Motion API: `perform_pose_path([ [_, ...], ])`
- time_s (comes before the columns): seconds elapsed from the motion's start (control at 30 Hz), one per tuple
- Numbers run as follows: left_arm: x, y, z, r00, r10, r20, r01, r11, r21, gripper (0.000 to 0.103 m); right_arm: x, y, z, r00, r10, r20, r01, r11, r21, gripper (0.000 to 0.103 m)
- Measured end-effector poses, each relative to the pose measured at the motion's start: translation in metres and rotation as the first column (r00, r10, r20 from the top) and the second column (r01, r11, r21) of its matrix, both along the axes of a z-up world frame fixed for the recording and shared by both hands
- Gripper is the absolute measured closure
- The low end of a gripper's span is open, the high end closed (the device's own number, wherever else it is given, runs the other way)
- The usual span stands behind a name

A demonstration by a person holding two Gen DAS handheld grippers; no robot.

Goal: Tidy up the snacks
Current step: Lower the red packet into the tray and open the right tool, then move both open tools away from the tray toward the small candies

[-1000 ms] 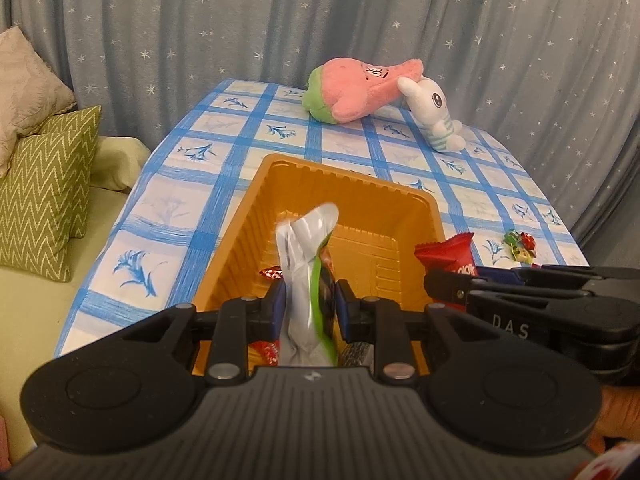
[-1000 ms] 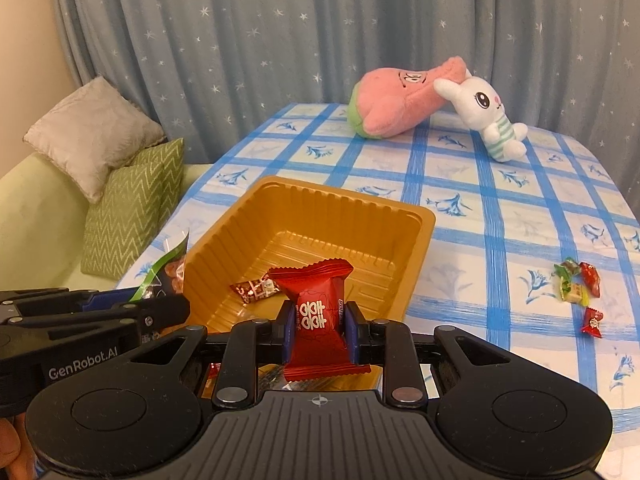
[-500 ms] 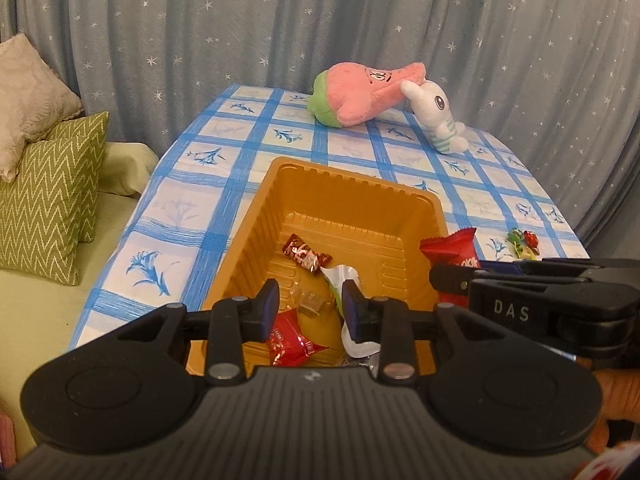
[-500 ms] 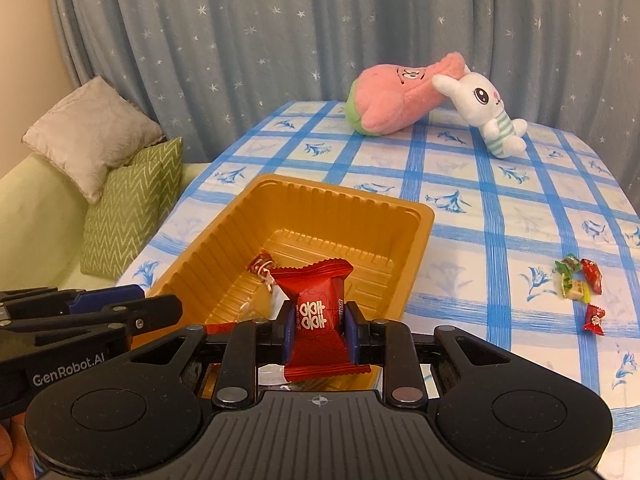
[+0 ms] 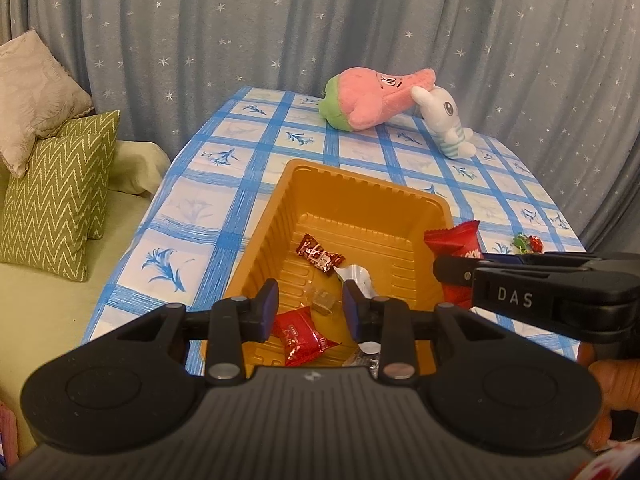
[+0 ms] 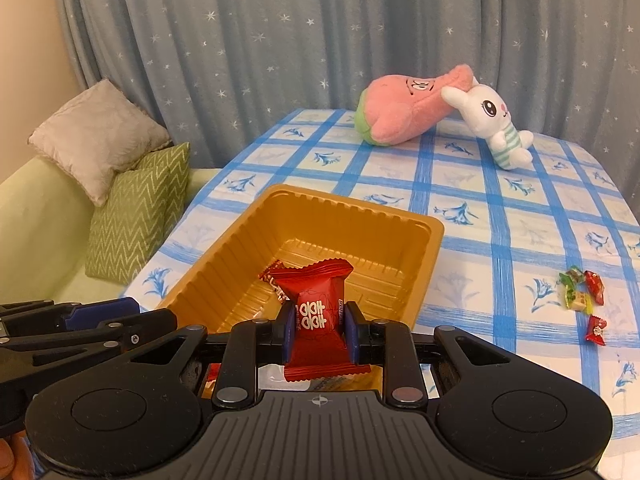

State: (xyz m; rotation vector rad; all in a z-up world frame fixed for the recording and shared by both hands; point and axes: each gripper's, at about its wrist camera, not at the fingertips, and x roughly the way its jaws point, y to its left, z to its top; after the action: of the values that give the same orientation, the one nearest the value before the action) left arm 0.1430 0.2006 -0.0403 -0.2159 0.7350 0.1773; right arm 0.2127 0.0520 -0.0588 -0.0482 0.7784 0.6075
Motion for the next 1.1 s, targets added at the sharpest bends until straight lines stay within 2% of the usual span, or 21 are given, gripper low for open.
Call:
perform_pose_path([
  [0.33, 0.001, 0.002, -0.002, 1.000, 0.007, -0.001, -0.007, 1.000, -0.002, 0.072, 0.003, 0.003, -0.003, 1.000, 0.001, -0.006, -0.001, 1.000, 0.003, 0.077],
  [0.57, 0.000, 0.007, -0.006, 1.000, 0.016, -0.005, -0.016, 1.000, -0.002, 0.071, 0.009, 0.004, -0.006, 1.000, -0.010, -0.015, 0.011, 0.999, 0.051, 0.077],
  [0.67, -0.002, 0.009, -0.006, 1.000, 0.022, -0.006, -0.022, 1.000, -0.001, 0.069, 0.014, 0.001, -0.006, 0.999, -0.016, -0.036, 0.019, 0.997, 0.070, 0.070],
  [0.73, -0.003, 0.008, -0.006, 1.000, 0.025, -0.006, -0.025, 1.000, 0.000, 0.068, 0.013, -0.001, -0.005, 0.999, -0.026, -0.027, 0.028, 0.997, 0.066, 0.058],
  [0.77, -0.004, 0.008, -0.005, 1.000, 0.024, -0.006, -0.024, 1.000, 0.000, 0.068, 0.012, -0.003, -0.005, 0.999, -0.028, -0.027, 0.030, 0.997, 0.066, 0.057],
  [1.1, -0.017, -0.008, 0.010, 1.000, 0.011, 0.012, -0.011, 1.000, 0.016, 0.054, -0.006, -0.029, 0.004, 0.996, -0.086, -0.031, 0.087, 0.995, 0.041, 0.055],
])
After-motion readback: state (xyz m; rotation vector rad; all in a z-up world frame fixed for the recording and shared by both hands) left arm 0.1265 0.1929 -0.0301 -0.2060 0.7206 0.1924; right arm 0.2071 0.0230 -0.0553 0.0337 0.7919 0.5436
